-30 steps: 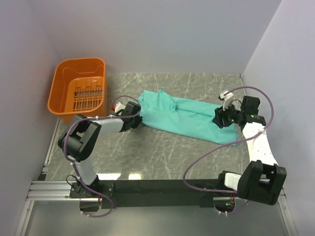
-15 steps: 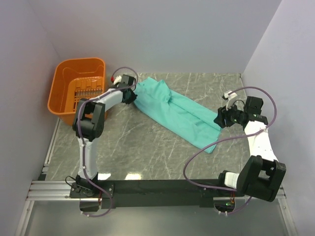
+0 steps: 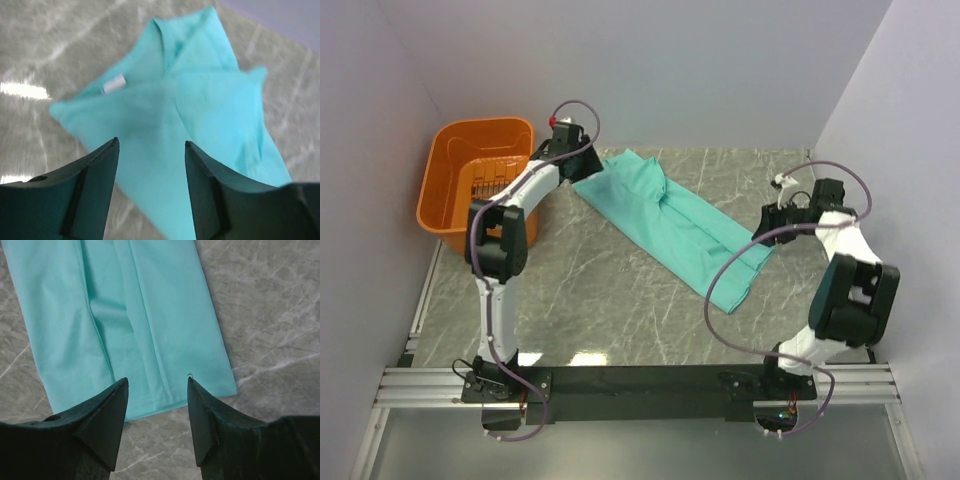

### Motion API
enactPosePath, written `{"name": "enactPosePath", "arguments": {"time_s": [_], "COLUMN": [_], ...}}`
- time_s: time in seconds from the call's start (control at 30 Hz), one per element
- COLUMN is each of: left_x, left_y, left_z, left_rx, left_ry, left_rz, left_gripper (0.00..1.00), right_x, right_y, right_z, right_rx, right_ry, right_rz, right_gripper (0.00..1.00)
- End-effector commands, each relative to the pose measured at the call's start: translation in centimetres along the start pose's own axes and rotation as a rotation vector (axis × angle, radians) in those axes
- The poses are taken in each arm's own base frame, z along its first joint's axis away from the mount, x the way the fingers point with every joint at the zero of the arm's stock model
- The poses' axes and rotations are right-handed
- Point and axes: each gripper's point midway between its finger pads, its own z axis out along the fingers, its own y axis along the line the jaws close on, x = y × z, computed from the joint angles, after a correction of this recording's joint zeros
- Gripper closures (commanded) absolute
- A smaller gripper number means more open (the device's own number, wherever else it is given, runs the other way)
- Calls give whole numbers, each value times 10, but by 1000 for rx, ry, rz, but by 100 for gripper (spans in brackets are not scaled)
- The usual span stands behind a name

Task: Fold and stack the t-shirts
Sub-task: Fold the tshirt

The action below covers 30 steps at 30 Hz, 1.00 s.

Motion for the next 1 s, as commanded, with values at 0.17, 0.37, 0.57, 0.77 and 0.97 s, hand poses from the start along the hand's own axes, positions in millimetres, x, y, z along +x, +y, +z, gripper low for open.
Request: {"name": "enactPosePath", "arguments": {"time_s": [0.17,0.37,0.57,0.77,0.97], "left_x": [-1,54,110,141,159], "left_y": [-51,-17,6,16,14], "left_z": [-136,-199,-233,-250,-255], "left_rx": [323,377,457,495,524], "left_ry": [-99,-89,-46,-14,20], "left_rz": [111,84,40,10,-3], "left_gripper": [37,32,32,31,31], "right_x": [-29,-8,21,38,49], "right_y": [-48,-76,-74,-74,-64], "right_z": [35,47,51,54,52], "right_rx": [-33,16,-3,-14,-51], "right_ry": [80,192,285,341,369], "right_rz": [77,85,95,111,116], "right_gripper": [42,41,42,46,66]}}
